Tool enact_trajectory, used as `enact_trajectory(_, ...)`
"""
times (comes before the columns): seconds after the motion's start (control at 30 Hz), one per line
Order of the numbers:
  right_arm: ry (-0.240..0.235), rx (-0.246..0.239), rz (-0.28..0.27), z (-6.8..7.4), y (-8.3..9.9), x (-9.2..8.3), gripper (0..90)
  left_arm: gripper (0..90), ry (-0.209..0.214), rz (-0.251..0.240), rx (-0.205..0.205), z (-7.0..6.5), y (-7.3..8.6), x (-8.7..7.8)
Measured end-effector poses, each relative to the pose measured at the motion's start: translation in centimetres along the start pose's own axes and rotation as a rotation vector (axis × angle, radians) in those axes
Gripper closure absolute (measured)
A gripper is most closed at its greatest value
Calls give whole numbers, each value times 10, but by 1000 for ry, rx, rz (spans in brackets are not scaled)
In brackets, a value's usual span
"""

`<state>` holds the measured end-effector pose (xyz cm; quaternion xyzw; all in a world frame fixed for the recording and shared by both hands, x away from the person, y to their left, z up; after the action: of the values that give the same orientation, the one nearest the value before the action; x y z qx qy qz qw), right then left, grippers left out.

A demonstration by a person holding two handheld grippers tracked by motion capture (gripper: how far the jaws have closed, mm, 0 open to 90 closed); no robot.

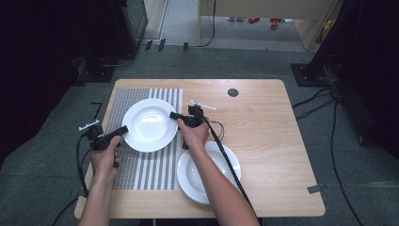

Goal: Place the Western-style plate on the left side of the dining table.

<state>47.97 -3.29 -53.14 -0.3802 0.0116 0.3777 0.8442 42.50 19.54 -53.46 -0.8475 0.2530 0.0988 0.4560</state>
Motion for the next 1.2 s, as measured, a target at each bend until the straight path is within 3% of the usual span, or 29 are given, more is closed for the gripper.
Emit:
enact_trajectory(0.53, 22, -19, 88, 8, 17, 16, 768, 745, -63, 24, -20, 16, -1, -13)
enact_trajectory(1.2, 82, -67, 158, 4, 27, 26, 738, 744, -78, 42, -13, 24, 3, -12)
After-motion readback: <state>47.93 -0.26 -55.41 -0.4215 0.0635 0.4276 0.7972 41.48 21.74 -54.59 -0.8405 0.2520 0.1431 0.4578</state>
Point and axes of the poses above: each handheld gripper's, and its own axes: x roughly forward along the jaws, y roughly out of its underside, z roughly to its left, the point moved 9 cm from there along x, roughly forward along the jaws, and after that the axes turned 9 degrees about -z, right-handed, at the moved point
